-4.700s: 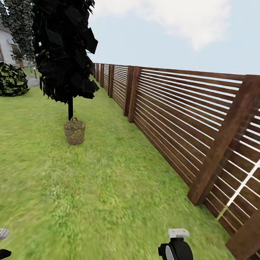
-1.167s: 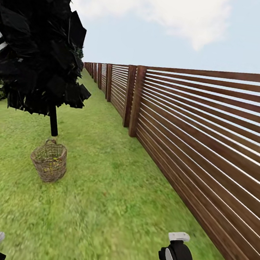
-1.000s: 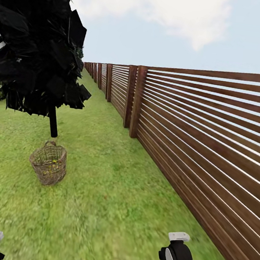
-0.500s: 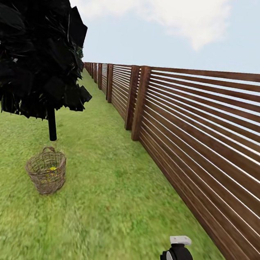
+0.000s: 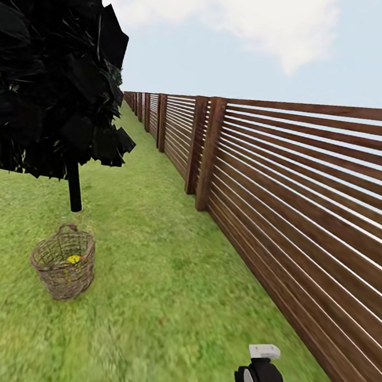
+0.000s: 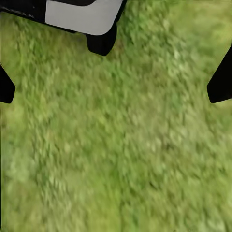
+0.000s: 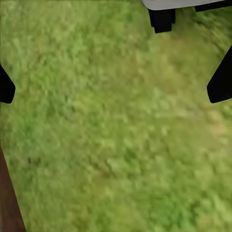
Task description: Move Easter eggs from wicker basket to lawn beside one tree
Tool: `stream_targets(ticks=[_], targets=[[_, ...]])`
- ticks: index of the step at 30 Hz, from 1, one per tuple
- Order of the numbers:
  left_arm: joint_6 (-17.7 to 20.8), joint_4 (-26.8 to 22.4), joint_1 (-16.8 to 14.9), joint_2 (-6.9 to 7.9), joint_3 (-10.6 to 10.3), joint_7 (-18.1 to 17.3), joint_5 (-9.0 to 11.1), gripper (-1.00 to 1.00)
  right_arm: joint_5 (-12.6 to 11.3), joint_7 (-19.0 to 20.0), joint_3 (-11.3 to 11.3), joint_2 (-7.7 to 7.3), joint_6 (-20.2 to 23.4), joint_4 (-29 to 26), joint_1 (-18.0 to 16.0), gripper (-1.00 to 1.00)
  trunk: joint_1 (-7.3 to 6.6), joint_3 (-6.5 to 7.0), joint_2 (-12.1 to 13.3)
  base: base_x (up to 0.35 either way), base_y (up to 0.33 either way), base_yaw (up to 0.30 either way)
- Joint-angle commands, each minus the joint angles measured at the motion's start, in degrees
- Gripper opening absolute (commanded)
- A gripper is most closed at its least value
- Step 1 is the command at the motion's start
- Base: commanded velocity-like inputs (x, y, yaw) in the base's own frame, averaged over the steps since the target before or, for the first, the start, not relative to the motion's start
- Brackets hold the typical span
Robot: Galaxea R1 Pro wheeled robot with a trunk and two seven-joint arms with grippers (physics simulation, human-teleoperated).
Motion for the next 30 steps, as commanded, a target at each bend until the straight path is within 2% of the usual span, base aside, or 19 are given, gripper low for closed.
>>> stream_targets(ticks=[1, 15, 18, 19, 22, 30], targets=[[0.41, -0.16, -0.04, -0.01, 0.1, 0.0, 0.28, 1.0, -0.59, -0.58, 0.2, -0.07, 0.08, -0.06, -0.05, 1.0, 0.02, -0.06, -0.03, 0.164, 0.014, 0.0], [0.47, 0.08, -0.08, 0.4, 0.18, 0.16, 0.09, 1.0, -0.52, -0.58, 0.3, 0.18, -0.06, 0.02, -0.06, 1.0, 0.02, -0.06, -0.03, 0.128, 0.001, 0.0], [0.29, 1.99, -1.85, 0.1, 0.09, 0.32, -1.08, 1.0, -0.52, -0.58, 0.33, 0.2, -0.06, 0.03, -0.06, 1.0, 0.02, -0.06, -0.03, 0.227, 0.0, 0.0], [0.17, 4.77, -3.48, 0.08, 0.08, 0.29, -1.64, 1.0, -0.52, -0.58, 0.32, 0.2, -0.06, 0.03, -0.06, 1.0, 0.02, -0.06, -0.03, 0.218, 0.0, 0.0], [0.09, 7.93, -6.13, 0.08, 0.08, 0.27, -1.94, 1.0, -0.52, -0.58, 0.35, 0.31, -0.06, 0.03, -0.06, 1.0, 0.02, -0.06, -0.03, 0.205, 0.0, 0.0], [0.0, 9.46, -7.32, -0.01, 0.08, 0.2, -2.21, 1.0, -0.51, -0.59, 0.52, 0.54, -0.06, 0.03, -0.05, 1.0, 0.02, -0.06, -0.03, 0.158, 0.0, 0.0]])
